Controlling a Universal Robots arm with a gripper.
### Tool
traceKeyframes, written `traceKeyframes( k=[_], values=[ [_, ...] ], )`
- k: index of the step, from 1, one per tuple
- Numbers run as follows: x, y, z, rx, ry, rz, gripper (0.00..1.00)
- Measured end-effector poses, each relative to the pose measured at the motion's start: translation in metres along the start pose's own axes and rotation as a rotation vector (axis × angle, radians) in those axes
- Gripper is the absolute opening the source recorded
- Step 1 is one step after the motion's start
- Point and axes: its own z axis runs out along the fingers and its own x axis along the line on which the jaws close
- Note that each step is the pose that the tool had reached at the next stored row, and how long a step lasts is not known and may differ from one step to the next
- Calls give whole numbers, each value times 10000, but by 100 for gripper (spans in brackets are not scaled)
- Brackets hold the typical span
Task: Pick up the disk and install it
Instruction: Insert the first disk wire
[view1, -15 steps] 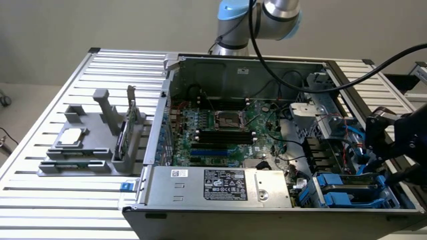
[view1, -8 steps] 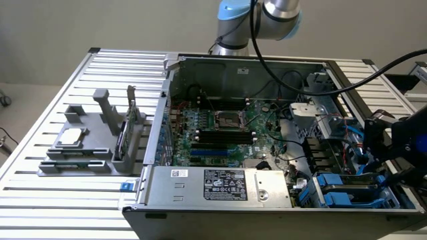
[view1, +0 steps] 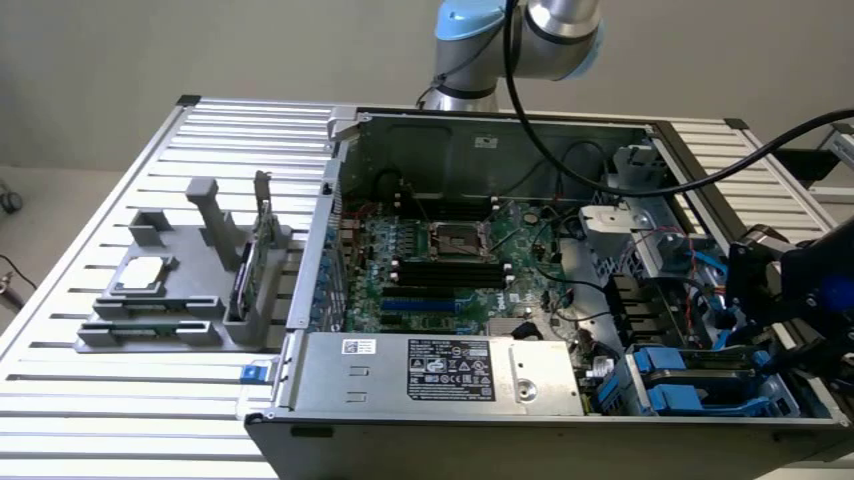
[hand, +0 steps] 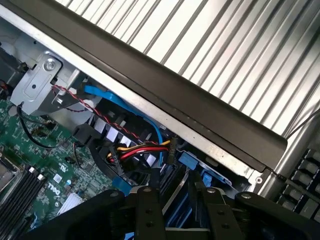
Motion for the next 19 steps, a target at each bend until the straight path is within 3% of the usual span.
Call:
traceKeyframes(
  k=[6, 19],
  values=[
    [1, 0, 8, -9, -9, 55, 36],
    [36, 20, 22, -56, -113, 486, 36]
  ],
)
